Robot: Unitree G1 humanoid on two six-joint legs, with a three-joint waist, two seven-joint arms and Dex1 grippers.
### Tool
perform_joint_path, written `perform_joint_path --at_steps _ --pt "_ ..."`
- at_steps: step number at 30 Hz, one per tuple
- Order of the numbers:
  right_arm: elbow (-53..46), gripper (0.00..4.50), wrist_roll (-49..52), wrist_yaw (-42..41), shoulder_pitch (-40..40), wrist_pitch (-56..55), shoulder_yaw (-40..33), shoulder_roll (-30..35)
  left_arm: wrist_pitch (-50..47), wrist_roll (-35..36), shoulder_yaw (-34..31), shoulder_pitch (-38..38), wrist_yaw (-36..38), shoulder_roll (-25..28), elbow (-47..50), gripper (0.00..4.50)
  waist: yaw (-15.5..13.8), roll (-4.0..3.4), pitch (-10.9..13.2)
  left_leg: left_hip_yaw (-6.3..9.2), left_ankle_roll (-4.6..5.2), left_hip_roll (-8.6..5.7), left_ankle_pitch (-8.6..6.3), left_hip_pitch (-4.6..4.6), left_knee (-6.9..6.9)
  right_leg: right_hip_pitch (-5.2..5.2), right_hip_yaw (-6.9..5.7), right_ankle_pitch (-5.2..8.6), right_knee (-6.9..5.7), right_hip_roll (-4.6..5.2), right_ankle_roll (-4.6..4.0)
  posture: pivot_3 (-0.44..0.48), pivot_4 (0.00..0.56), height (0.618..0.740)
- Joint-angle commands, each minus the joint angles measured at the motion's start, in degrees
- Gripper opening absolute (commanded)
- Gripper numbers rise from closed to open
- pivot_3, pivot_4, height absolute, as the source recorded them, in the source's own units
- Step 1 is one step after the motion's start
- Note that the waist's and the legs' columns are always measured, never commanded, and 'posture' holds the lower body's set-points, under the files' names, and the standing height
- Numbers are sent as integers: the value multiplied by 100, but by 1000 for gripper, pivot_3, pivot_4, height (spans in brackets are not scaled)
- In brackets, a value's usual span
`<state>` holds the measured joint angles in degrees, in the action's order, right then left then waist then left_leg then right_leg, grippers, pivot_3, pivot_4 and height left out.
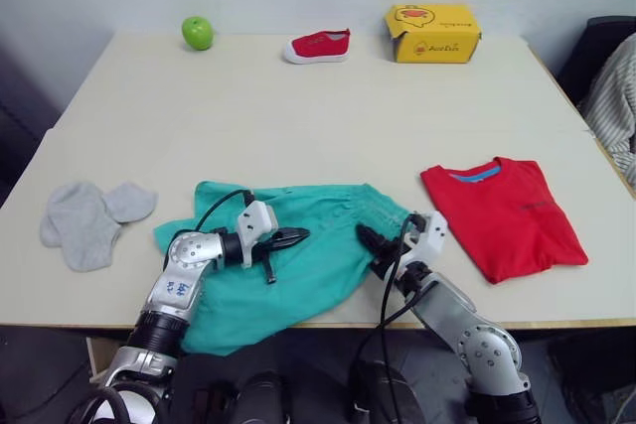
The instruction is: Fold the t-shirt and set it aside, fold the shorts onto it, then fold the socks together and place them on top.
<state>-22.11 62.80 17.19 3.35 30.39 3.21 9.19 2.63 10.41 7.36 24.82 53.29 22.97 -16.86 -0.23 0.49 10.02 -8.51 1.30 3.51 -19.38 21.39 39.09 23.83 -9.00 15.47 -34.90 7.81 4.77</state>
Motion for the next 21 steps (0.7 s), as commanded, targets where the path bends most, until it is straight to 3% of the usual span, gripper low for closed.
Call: perform_joint_path --at_steps 1,9,12,15,18,21 --pt "-434 70 -611 -184 -205 -263 -443 212 37 -96 46 261 -101 -143 -104 0 -23 -1 1 0 -2 -1 1 5 0 3 -1 0 0 0 0 0 150 740" --pt "-1247 70 -1148 -483 -531 -221 -1308 924 -183 -386 272 654 -431 -642 -509 0 27 -3 2 -16 -24 -4 11 61 0 54 -1 -3 -6 -14 8 0 150 740" --pt "-1518 70 -1753 -592 -484 -157 -1293 1345 -250 -504 346 847 -534 -807 -741 0 28 -3 2 -18 -29 -8 16 75 3 70 -1 -4 -9 -18 9 0 150 740" --pt "-1855 70 -2632 -590 -218 121 -866 1846 -334 -571 318 959 -641 -823 -832 0 50 -3 2 -15 -29 -29 22 74 3 72 0 -4 -9 -17 9 0 150 740" --pt "-2342 70 -3776 -505 453 657 157 2342 -458 -557 69 784 -904 -640 -503 0 116 -4 3 -18 -30 -4 27 69 3 78 8 -4 -8 -13 8 0 150 740" --pt "-2321 70 -4148 -520 1204 1108 966 2001 -449 -519 -4 637 -845 -423 -127 0 193 -4 3 -9 -52 13 41 68 1 84 2 2 -23 -22 -6 0 150 740"
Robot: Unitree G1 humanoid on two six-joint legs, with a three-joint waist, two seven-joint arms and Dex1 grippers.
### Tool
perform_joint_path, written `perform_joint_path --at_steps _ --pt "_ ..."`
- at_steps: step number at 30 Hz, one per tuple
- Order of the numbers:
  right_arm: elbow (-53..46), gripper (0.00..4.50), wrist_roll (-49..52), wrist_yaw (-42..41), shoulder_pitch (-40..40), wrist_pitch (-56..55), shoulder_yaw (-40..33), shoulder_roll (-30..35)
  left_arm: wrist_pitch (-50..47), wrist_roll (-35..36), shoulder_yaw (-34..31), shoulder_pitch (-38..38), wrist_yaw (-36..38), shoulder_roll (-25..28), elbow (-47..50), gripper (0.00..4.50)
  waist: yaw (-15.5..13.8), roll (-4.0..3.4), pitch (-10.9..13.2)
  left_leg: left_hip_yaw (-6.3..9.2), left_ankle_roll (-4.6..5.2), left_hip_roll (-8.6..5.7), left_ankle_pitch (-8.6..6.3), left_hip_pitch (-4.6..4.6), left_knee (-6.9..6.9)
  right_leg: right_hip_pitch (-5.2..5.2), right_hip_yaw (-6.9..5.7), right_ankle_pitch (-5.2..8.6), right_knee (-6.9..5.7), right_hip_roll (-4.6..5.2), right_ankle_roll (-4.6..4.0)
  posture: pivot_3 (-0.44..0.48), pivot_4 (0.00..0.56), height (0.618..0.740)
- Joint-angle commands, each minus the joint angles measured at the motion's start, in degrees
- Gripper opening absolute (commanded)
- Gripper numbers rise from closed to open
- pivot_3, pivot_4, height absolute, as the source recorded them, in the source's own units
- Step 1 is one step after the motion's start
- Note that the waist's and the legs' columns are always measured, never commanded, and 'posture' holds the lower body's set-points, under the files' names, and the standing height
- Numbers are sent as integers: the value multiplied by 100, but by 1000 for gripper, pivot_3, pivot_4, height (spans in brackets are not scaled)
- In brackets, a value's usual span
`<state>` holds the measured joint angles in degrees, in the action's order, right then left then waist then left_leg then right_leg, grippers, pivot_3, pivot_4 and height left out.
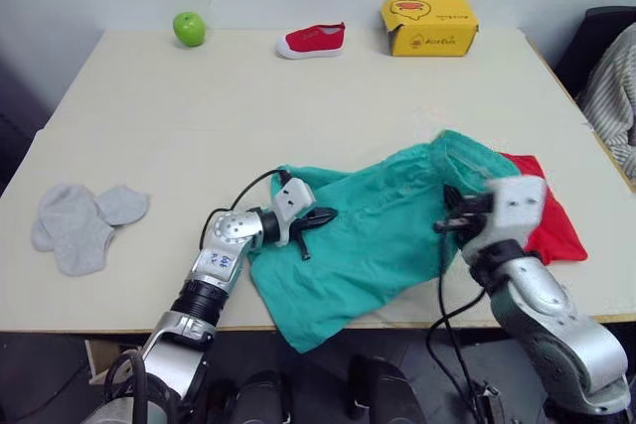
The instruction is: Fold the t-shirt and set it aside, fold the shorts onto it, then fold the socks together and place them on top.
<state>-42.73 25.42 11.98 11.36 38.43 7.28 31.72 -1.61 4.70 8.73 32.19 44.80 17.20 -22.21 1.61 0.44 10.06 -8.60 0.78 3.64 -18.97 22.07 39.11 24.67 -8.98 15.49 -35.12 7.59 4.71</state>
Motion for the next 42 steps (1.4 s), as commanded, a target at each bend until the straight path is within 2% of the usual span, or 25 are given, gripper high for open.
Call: perform_joint_path --at_steps 1,6,9,16,20,23,26,30,32,34,38,42 --pt "-123 70 -523 -55 607 391 840 -448 -111 68 -166 -119 15 222 483 0 -5 1 0 3 -10 4 6 0 -1 5 -3 4 -8 -4 -7 0 150 740" --pt "499 70 -1033 -324 858 436 1726 -1207 -346 35 -280 -236 -92 426 526 0 -40 1 1 11 -17 -5 16 10 0 9 -13 9 -41 -2 -16 0 150 740" --pt "893 70 -1358 -611 804 327 2124 -1360 -412 59 -377 -390 -140 536 609 0 -12 3 -1 6 -1 -13 9 12 3 5 -9 4 -34 8 -8 0 150 740" --pt "1569 70 -1685 -1290 1013 7 2437 -1934 -650 369 -763 -888 -207 659 1065 0 40 3 -1 3 -9 -1 13 6 3 8 -8 5 -41 -2 -10 0 150 740" --pt "1637 1086 -1302 -2048 972 118 2341 -2106 -968 633 -1093 -1195 -242 820 1506 0 31 4 -1 6 -16 3 16 6 1 10 -9 8 -46 -6 -14 0 150 740" --pt "1745 2107 -908 -2766 1099 -40 1952 -2067 -1303 977 -1474 -1370 -266 964 1728 0 20 4 0 6 -14 2 15 6 1 10 -8 8 -44 -4 -14 0 150 740" --pt "1712 3144 -8 -3649 1100 323 1473 -2014 -1431 1321 -1787 -1468 -226 1014 1891 0 -1 5 0 9 -14 1 15 6 1 9 -10 7 -44 -2 -14 0 150 740" --pt "1436 4448 1592 -5358 1021 629 524 -1249 -632 1360 -2176 -1707 12 1243 1647 0 -10 6 1 15 -2 -6 8 6 2 3 -13 7 -40 5 -14 0 150 740" --pt "1627 4380 2038 -5903 1045 649 25 -847 -525 1659 -2435 -1512 42 1201 1631 0 -16 9 2 13 5 -9 4 8 2 0 -12 5 -33 9 -11 0 150 740" --pt "1963 3924 2090 -6201 1137 534 -232 -597 -518 1920 -2443 -1303 280 1195 1746 0 -30 14 5 14 8 -9 2 7 6 -4 -14 3 -30 9 -9 0 150 740" --pt "3097 2505 1205 -6839 1637 -522 -125 -374 -906 2091 -1907 -759 643 1181 2175 0 -32 15 5 11 3 -11 5 3 6 -5 -15 1 -35 6 -8 0 150 740" --pt "4793 1064 146 -7284 2349 -2134 209 -698 -869 1707 -1141 -509 911 1155 2233 0 25 14 4 3 -9 -44 13 0 4 -3 -10 1 -40 2 -8 0 150 740"
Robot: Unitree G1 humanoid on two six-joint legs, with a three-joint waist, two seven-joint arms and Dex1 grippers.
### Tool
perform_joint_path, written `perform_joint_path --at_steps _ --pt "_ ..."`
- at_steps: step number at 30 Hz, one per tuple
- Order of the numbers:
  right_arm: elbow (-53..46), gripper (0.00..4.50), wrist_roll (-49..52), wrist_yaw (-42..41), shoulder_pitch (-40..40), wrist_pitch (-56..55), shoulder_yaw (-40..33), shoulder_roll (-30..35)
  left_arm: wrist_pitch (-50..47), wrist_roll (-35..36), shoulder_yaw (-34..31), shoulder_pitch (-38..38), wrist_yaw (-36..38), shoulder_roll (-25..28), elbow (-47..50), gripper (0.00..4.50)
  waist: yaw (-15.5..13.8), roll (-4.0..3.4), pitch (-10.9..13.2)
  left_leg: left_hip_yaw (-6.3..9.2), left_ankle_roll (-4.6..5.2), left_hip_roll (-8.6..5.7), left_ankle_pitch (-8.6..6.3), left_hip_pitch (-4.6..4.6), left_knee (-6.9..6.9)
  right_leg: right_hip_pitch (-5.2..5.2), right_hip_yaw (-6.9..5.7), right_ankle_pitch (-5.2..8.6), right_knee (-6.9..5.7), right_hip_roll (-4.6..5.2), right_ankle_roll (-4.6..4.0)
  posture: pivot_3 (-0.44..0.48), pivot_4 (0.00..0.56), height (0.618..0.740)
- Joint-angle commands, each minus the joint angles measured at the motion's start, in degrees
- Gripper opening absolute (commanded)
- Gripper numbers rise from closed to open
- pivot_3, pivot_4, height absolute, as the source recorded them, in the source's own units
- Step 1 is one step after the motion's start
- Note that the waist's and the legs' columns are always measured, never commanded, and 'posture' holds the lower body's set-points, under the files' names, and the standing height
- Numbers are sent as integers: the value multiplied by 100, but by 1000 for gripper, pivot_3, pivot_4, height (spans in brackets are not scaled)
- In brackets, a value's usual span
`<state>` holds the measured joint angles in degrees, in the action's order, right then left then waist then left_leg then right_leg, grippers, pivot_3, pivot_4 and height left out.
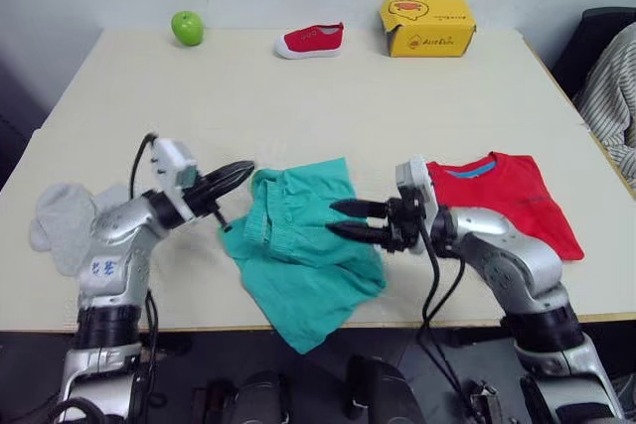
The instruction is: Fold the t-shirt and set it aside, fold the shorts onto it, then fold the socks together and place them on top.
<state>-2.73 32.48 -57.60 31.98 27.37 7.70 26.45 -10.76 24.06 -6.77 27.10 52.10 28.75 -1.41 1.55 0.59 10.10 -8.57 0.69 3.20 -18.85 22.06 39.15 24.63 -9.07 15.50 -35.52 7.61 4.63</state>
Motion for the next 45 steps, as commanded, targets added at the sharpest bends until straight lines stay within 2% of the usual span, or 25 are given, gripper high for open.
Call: perform_joint_path --at_steps 1,3,8,13,14,19,23,25,27,29,32,35,40,43,45 --pt "1227 720 -757 -429 458 -1372 224 -269 65 -343 587 -14 187 -16 159 0 45 -1 0 -6 -4 2 1 -5 -3 1 3 1 0 -3 -1 0 150 740" --pt "2157 7 -1060 -516 848 -1975 239 -536 126 -641 945 -129 211 7 118 0 72 -3 2 -13 -10 5 5 -6 -10 5 2 2 1 -9 -3 0 150 740" --pt "4352 7 -1727 -761 1747 -3241 304 -1062 28 -1086 1347 -804 51 93 272 0 124 -8 6 -19 -14 7 9 -6 -6 9 8 2 -7 -10 -3 0 150 740" --pt "5743 7 -2112 -738 2271 -4027 180 -1420 30 -1358 1435 -1227 -223 148 423 0 135 -10 6 -11 -13 39 10 -7 -1 5 10 2 -10 -7 -4 0 150 740" --pt "6040 7 -2205 -525 2406 -4139 125 -1467 30 -1371 1411 -1310 -291 141 453 0 138 -10 6 -12 -13 39 10 -8 -1 4 12 2 -12 -6 -4 0 150 740" --pt "7014 7 -2431 442 2910 -4473 -257 -1449 491 -1430 1401 -1422 -141 267 187 0 152 -12 7 -15 -16 41 12 -12 -1 5 15 3 -18 -5 -5 0 150 740" --pt "7076 7 -2400 354 2999 -4656 -534 -1353 589 -1097 1198 -1325 77 301 198 0 162 -14 7 -16 -19 45 13 -16 -2 4 15 5 -22 -7 -9 0 150 740" --pt "6823 7 -2180 -158 2902 -4602 -716 -1331 447 -699 969 -1231 168 239 351 0 168 -17 10 -17 -19 46 13 -16 -3 6 16 6 -22 -8 -10 0 150 740" --pt "5984 7 -1796 -1035 2475 -4302 -778 -1303 97 -226 663 -961 5 47 476 0 153 -20 11 -17 -19 47 13 -16 -3 6 16 6 -22 -8 -10 0 150 740" --pt "5299 7 -1632 -1379 2102 -4041 -739 -1282 -202 -83 564 -789 -121 -35 489 0 120 -19 11 -11 -19 47 13 -15 -2 3 15 5 -22 -7 -9 0 150 740" --pt "3837 7 -1739 -1400 1014 -3921 -371 -1267 -255 -568 799 -468 -400 -111 54 0 36 -20 11 -7 -18 41 13 -16 1 -4 12 5 -21 -3 -8 0 150 740" --pt "2911 7 -1860 -1249 206 -3762 -86 -1278 -81 -1032 1077 -312 -577 -196 -371 0 1 -21 11 -7 -17 37 12 -18 0 -6 11 5 -18 -4 -8 0 150 740" --pt "1696 7 -2059 -1449 -683 -3951 315 -860 -42 -1509 1312 -209 -857 -285 -800 0 4 -21 11 -9 -18 36 13 -17 0 -1 11 5 -22 -7 -8 0 150 740" --pt "682 7 -1774 -1512 -1021 -3472 317 -470 -58 -1579 1364 -249 -774 -237 -838 0 -3 -21 11 -8 -19 38 13 -22 0 -5 11 5 -22 -8 -8 0 150 740" --pt "63 7 -1461 -1334 -1152 -2682 78 -136 60 -1573 1353 -310 -651 -172 -836 0 -7 -21 11 -9 -19 37 13 -28 1 -9 13 5 -24 -5 -8 0 150 740"
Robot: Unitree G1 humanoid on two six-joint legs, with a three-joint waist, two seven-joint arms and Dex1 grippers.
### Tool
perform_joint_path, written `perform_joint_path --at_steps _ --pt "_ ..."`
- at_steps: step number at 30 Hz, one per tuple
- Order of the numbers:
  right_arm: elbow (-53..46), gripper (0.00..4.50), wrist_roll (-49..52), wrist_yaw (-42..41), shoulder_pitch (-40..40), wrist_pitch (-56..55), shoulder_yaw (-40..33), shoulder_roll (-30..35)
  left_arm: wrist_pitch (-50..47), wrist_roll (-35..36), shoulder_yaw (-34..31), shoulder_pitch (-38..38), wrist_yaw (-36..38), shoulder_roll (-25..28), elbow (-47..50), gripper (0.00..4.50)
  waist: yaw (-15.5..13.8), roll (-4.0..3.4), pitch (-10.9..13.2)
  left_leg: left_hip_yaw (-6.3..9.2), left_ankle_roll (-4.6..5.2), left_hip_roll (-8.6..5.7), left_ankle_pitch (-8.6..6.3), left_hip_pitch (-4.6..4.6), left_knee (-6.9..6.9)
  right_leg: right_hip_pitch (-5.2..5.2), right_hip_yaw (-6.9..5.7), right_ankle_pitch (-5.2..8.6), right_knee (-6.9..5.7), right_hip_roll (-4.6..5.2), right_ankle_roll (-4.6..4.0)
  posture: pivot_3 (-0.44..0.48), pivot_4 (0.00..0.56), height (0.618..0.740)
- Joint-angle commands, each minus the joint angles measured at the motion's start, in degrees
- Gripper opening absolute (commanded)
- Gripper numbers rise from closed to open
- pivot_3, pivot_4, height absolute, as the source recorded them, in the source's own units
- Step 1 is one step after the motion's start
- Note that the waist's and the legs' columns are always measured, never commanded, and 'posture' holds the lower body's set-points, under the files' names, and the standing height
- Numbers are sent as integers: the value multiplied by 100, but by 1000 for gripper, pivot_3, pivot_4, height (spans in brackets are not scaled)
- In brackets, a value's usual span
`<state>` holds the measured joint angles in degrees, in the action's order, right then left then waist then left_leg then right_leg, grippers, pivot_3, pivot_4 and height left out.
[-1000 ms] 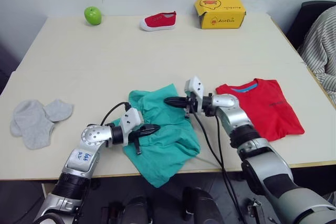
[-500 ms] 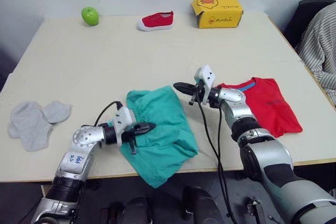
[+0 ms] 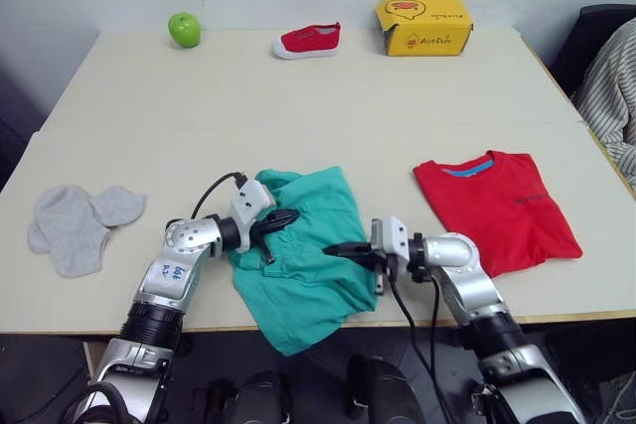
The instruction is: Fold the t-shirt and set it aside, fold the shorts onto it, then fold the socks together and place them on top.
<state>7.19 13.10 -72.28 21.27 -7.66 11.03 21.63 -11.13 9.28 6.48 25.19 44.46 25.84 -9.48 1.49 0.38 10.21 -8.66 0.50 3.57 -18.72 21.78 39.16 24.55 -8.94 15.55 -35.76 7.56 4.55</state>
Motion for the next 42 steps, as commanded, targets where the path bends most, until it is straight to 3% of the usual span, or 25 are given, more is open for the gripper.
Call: perform_joint_path --at_steps 1,5,8,13,15,20,23,28,33,35,38,42 --pt "-1137 7 642 368 -58 1188 -438 409 148 -69 -10 -139 154 143 -32 0 1 0 0 -1 0 0 0 -2 0 -1 1 0 0 1 0 0 150 740" --pt "-1391 910 1802 812 440 3771 -899 905 581 210 -264 -226 473 220 -53 0 21 0 0 -5 -2 7 -1 -13 -1 -2 4 4 -10 2 -8 0 150 740" --pt "-1027 1963 2227 1174 968 5239 -1043 1092 874 294 -390 -265 662 283 -146 0 8 0 0 -4 -3 11 -2 -14 -3 1 -1 8 -12 4 -18 0 150 740" --pt "-102 3653 2203 1657 2084 7528 -552 1152 1012 253 -483 -207 826 453 -370 0 10 0 0 -6 -2 9 -2 -13 -3 3 -4 10 -15 11 -22 0 150 740" --pt "143 4428 2121 1761 2317 7810 -331 932 1062 217 -449 -226 846 455 -407 0 9 0 0 -6 -2 10 -2 -13 -6 4 -5 10 -14 10 -22 0 150 740" --pt "744 4472 2039 1999 2601 7970 -255 265 1148 149 -396 -256 816 409 -414 0 23 0 -1 -13 -2 8 -3 -11 -7 4 -5 10 -13 7 -21 0 150 740" --pt "1049 3837 2006 2032 2724 7833 -232 -192 1181 159 -408 -320 804 391 -397 0 29 2 -2 -16 -3 10 -2 -13 -6 3 -4 9 -15 4 -20 0 150 740" --pt "1615 2062 1845 2215 2982 7345 -472 -678 1268 195 -434 -404 809 359 -397 0 29 2 -2 -17 -3 9 -2 -12 -7 5 -2 9 -15 3 -20 0 150 740" --pt "1728 207 1836 1852 3101 7143 -377 -550 1281 385 -522 -408 881 296 -344 0 24 2 -2 -17 -2 9 -3 -11 -7 5 -2 9 -14 5 -19 0 150 740" --pt "1386 44 1969 1541 3074 7272 -353 -288 973 696 -599 -425 1027 300 -123 0 18 2 -1 -17 -2 9 -3 -10 -8 5 -2 9 -13 5 -19 0 150 740" --pt "824 0 2186 991 3073 7439 -355 291 371 1174 -618 -508 1282 405 452 559 15 2 -1 -11 0 8 -4 19 -3 28 -4 7 -11 7 -16 0 150 740" --pt "137 0 2504 -365 3138 7129 -621 1779 -402 1827 -740 -675 1394 560 1582 1855 -38 1 3 -5 3 -1 -4 65 4 71 -2 4 -11 10 -11 0 150 740"
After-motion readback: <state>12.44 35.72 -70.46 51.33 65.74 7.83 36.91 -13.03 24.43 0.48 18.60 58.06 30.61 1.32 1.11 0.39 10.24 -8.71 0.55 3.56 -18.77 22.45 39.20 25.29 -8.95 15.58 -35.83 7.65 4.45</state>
